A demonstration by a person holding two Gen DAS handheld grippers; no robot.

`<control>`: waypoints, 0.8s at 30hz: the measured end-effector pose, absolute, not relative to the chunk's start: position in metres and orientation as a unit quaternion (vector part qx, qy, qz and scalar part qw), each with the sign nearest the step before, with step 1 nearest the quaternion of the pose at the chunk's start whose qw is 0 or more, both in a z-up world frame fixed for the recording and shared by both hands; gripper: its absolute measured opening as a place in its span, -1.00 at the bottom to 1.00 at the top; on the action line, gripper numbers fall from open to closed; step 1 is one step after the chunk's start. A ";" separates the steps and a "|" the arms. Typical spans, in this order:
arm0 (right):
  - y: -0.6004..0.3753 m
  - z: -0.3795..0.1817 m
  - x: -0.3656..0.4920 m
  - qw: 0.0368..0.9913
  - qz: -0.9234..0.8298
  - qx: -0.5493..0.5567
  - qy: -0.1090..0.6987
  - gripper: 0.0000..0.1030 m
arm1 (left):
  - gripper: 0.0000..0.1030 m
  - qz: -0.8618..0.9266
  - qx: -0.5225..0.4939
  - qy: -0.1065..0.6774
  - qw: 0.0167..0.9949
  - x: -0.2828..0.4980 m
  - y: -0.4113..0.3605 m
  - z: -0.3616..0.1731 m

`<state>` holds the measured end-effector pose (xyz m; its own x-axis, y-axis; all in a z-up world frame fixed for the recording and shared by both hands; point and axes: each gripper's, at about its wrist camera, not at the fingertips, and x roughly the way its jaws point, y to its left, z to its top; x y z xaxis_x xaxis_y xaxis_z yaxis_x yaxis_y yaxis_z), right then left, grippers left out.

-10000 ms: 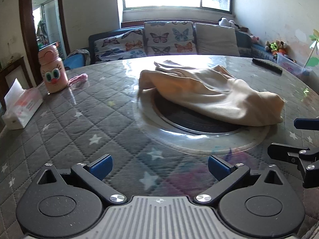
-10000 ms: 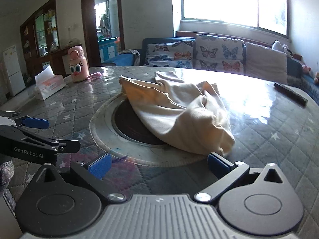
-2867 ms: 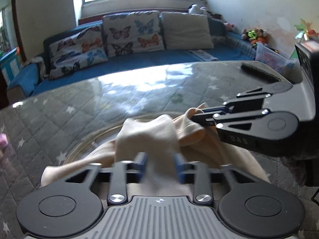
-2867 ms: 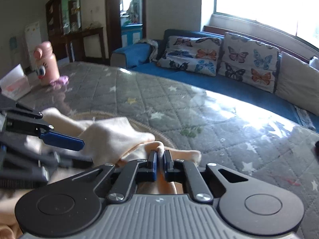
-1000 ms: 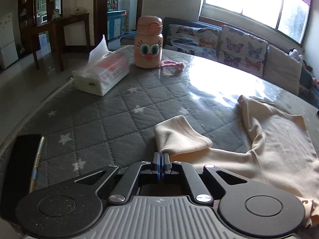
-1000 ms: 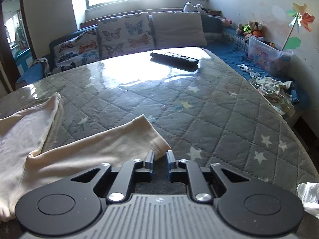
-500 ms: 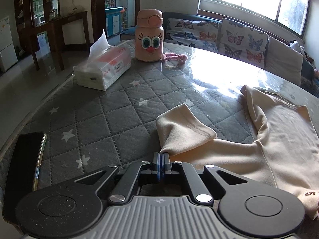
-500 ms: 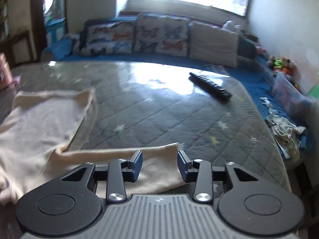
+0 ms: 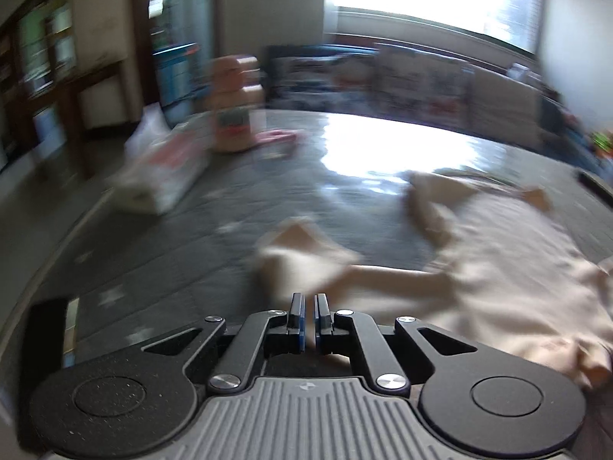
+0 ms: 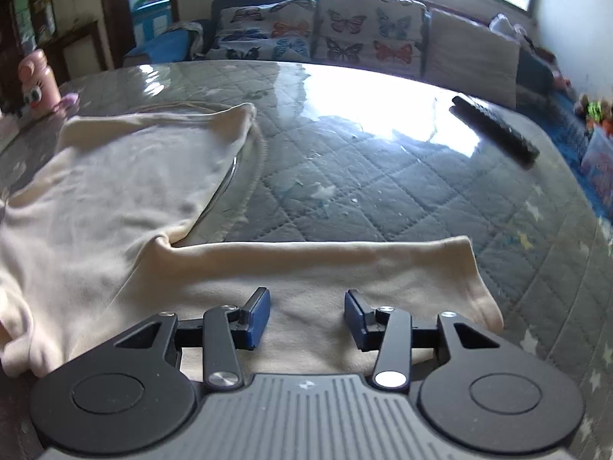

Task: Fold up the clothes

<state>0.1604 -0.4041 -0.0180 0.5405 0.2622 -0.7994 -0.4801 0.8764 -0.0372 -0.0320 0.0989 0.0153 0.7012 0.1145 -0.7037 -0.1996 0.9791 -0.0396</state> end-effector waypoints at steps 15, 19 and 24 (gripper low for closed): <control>-0.355 0.021 0.080 0.827 0.393 -0.150 0.373 -0.14 | -0.26 -0.122 0.058 0.365 0.921 -0.026 -0.009 0.017; -0.332 0.021 0.053 0.798 0.452 -0.161 0.365 -0.14 | -0.29 -0.129 0.079 0.371 0.916 -0.031 -0.021 0.008; -0.311 0.008 0.029 0.775 0.485 -0.189 0.358 -0.20 | -0.75 -0.139 0.082 0.375 0.913 -0.032 -0.022 0.001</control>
